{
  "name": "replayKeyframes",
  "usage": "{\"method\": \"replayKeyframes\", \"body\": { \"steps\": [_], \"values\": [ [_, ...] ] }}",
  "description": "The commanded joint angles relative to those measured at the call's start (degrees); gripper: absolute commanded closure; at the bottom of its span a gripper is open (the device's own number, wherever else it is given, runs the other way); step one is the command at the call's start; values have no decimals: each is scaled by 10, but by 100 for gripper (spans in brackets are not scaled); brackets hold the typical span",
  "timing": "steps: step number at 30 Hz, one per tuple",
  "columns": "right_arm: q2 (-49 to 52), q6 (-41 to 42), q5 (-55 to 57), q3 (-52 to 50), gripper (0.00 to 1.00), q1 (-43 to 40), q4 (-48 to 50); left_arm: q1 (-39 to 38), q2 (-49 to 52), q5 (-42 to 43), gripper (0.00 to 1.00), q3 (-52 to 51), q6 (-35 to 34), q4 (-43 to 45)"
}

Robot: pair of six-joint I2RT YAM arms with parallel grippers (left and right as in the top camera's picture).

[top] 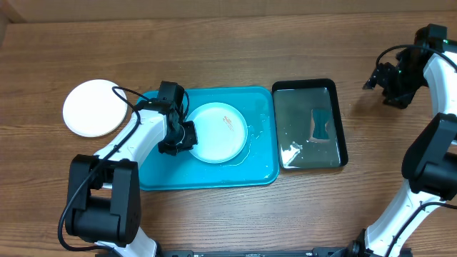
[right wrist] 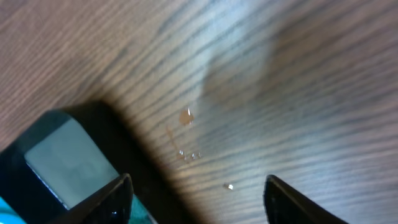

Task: Clean dirty plates on tray and stack at the side
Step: 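Hold the light-blue plate's rim steady with the left gripper, then reach the right gripper into the black basin and grasp the sponge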

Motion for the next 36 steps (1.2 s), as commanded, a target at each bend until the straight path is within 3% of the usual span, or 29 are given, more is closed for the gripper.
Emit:
{"method": "replayKeyframes", "body": {
  "steps": [1, 5, 16, 24, 30, 36],
  "values": [
    [-17, -39, -15, 10, 34, 22, -18, -2, -5, 3, 82, -3, -6, 8],
    [-17, -76, 16, 10, 28, 63, -63, -2, -5, 2, 83, -3, -6, 12],
    [-17, -88, 44, 3, 28, 163, -128, -2, -5, 1, 82, -5, -6, 15],
    [-17, -79, 85, -42, 28, 212, -105, -2, -5, 2, 83, -7, -6, 17],
    [-17, -79, 91, -72, 36, 228, -69, -2, -5, 2, 83, -7, -6, 18],
    [-17, -48, 122, -89, 36, 228, -53, -2, -5, 2, 83, -7, -6, 18]
  ]
}}
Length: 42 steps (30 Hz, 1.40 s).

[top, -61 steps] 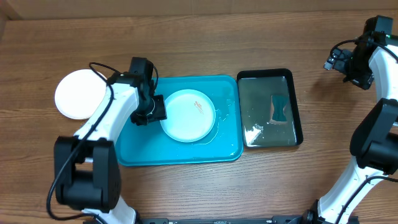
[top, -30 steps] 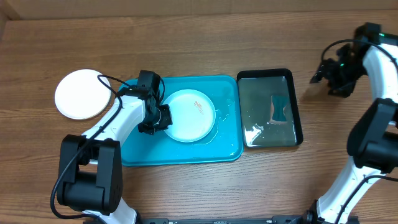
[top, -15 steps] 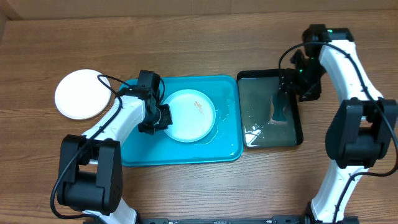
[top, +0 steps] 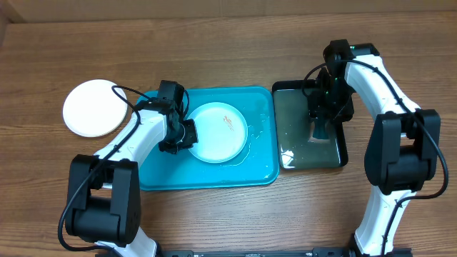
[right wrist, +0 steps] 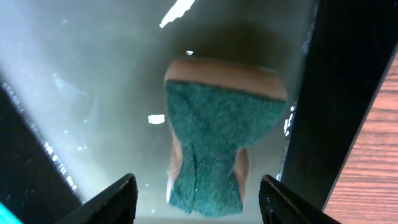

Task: Clean dirty plates on tray and stack at the side
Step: 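Reach the right gripper into the black basin and grasp the sponge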

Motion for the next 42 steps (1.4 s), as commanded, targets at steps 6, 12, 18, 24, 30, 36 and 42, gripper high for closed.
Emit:
{"method": "replayKeyframes", "body": {
  "steps": [6, 12, 18, 24, 30, 36, 42],
  "values": [
    [-17, 36, 28, -36, 35, 2, 31, -2, -5, 2, 83, -6, -6, 2],
    [-17, 36, 4, -49, 43, 2, 54, -2, -5, 2, 83, -6, -6, 2],
    [-17, 36, 2, -72, 49, 3, 81, -2, -5, 2, 83, -6, -6, 2],
    [-17, 36, -8, -78, 59, 3, 91, -2, -5, 2, 83, -6, -6, 2],
    [-17, 35, -46, -67, 95, 3, 96, -2, -5, 2, 83, -6, -6, 2],
    [-37, 33, -47, -54, 96, 6, 94, -2, -5, 2, 81, -6, -6, 2],
    [-60, 20, -43, -54, 96, 17, 94, -2, -5, 2, 79, -6, -6, 4]
  ]
}}
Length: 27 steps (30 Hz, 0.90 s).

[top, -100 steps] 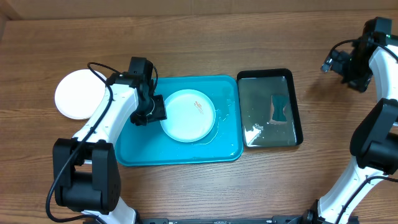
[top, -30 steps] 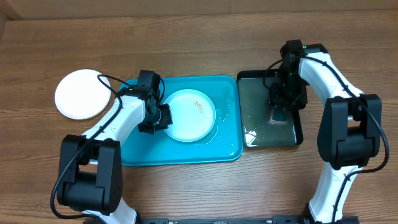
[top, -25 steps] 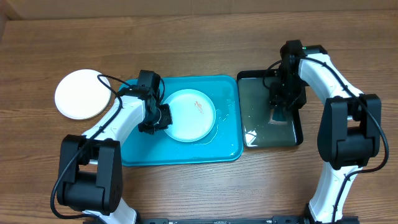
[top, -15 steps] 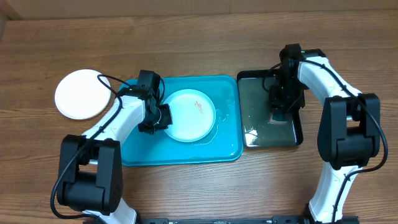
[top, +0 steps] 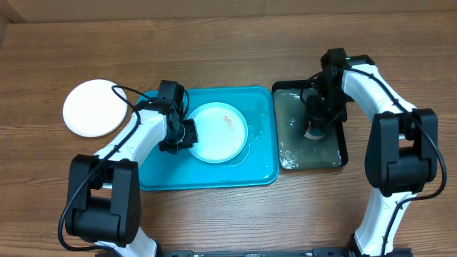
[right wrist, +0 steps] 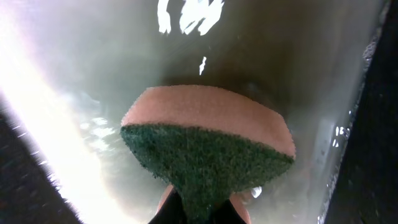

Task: Clean dirty plates on tray and stack at the side
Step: 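Reach the right gripper into the black basin and grasp the sponge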

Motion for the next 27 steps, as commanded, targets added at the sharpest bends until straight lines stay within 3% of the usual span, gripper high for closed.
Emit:
{"method": "replayKeyframes", "body": {
  "steps": [1, 5, 10, 27],
  "values": [
    [-49, -11, -2, 18, 96, 12, 2, -2, -5, 2, 77, -6, -6, 3],
    [-53, -11, 1, 18, 96, 17, 4, -2, -5, 1, 76, -6, -6, 4],
    [-53, -14, 21, 18, 96, 24, 6, -2, -5, 1, 96, -6, -6, 5],
    [-53, -56, 189, 35, 96, 115, -10, -2, -5, 2, 96, -6, -6, 1]
  ]
}}
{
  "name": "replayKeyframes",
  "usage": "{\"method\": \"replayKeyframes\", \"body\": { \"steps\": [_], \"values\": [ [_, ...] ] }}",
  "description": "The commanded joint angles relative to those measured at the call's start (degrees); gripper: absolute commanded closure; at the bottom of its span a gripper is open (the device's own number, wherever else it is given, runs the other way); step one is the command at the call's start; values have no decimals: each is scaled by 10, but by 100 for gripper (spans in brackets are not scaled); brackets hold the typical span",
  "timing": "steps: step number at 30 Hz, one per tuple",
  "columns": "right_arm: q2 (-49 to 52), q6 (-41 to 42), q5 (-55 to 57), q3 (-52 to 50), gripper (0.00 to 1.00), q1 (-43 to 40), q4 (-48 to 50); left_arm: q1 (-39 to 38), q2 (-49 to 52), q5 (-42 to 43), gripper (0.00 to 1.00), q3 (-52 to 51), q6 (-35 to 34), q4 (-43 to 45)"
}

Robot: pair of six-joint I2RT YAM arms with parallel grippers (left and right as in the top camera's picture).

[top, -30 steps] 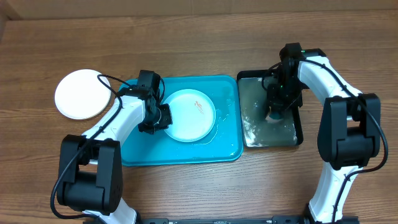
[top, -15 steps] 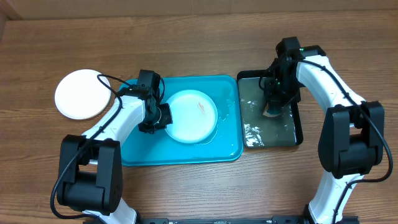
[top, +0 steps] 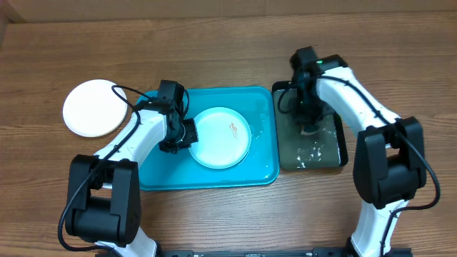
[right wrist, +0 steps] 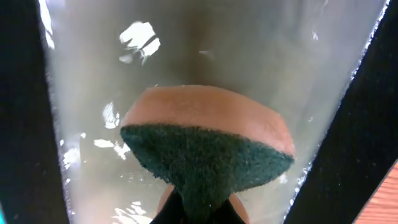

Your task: Clean dirty plates on tray and stack at the side

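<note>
A white plate [top: 220, 137] with a brown smear lies on the teal tray [top: 207, 171]. My left gripper [top: 183, 135] is at the plate's left rim, jaws shut on the rim. A clean white plate [top: 91, 108] rests on the table at far left. My right gripper [top: 308, 125] is shut on a green-and-orange sponge [right wrist: 208, 149], held over the murky water of the black basin [top: 335, 160]. In the right wrist view the sponge is pinched at its middle and fans out above the fingertips.
The black basin of water stands right of the teal tray, its walls [right wrist: 367, 118] on both sides of the sponge. Water puddles on the tray [top: 260, 128] near the plate. Bare wooden table [top: 228, 43] lies behind and in front.
My right gripper, still shut on the sponge, has moved from the basin's middle right toward its upper left, nearer the tray. The plate sits slightly further right.
My right gripper was open over bare table at far right while the left held the dirty plate's rim. Then it hung open over the sponge in the basin. Then it was shut on the sponge, and now holds it near the basin's left side.
</note>
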Motion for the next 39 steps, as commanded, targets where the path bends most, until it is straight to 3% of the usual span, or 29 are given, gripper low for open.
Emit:
{"method": "replayKeyframes", "body": {
  "steps": [1, 17, 25, 26, 28, 39],
  "values": [
    [-21, -8, 38, 25, 96, 18, -7, -2, -5, 2, 96, -6, -4, -4],
    [-21, -35, 30, 23, 96, 18, -32, -2, -5, 1, 96, -6, -8, -7],
    [-21, -22, 14, -32, 96, 18, 5, -2, -5, 0, 96, -6, -8, -7],
    [-21, -22, 14, -37, 93, 18, 8, -2, -5, 0, 96, -6, -8, -7],
    [-21, -20, 11, -47, 75, 18, 16, -2, -5, 0, 96, -6, -8, -7],
    [-21, -20, 5, -56, 72, 18, 32, -2, -5, 0, 96, -6, -6, -7]
  ]
}}
